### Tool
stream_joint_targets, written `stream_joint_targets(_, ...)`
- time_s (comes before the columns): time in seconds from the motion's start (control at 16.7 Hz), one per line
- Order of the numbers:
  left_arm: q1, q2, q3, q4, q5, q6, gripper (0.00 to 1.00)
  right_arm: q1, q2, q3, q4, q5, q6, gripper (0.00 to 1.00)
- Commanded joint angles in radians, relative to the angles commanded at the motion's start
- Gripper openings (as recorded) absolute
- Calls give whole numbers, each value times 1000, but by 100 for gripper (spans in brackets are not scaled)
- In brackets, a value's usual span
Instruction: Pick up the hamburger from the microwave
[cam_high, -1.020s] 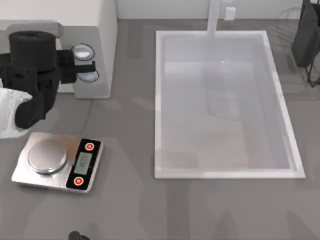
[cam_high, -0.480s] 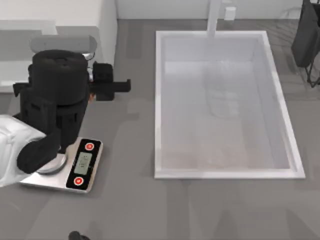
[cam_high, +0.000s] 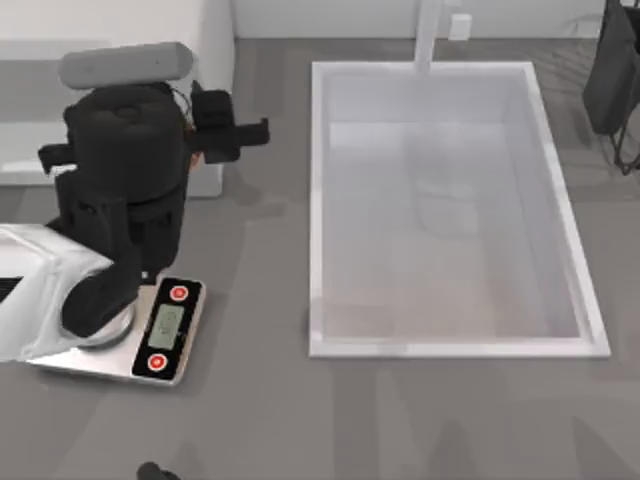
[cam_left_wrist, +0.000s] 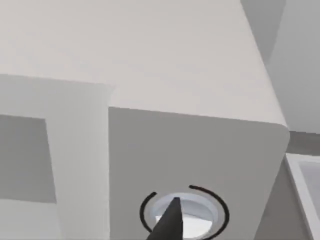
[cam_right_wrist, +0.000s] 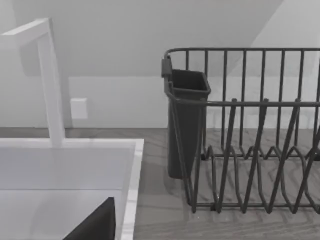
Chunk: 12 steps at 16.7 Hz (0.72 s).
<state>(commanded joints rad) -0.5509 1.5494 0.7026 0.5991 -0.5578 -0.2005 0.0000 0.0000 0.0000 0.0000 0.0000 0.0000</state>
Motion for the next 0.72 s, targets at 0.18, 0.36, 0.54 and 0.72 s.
stream_joint_targets(0.18,-1,123,-25,216,-12,-3,0,0,0,0,0,0,0,100)
stream_joint_targets(0.36,-4,278,-93,408,6,2,0,0,0,0,0,0,0,100)
stream_joint_targets(0.54,-10,407,-173,512,42,9,0,0,0,0,0,0,0,100)
stream_joint_targets(0.72,-15,464,-213,532,65,14,0,0,0,0,0,0,0,100)
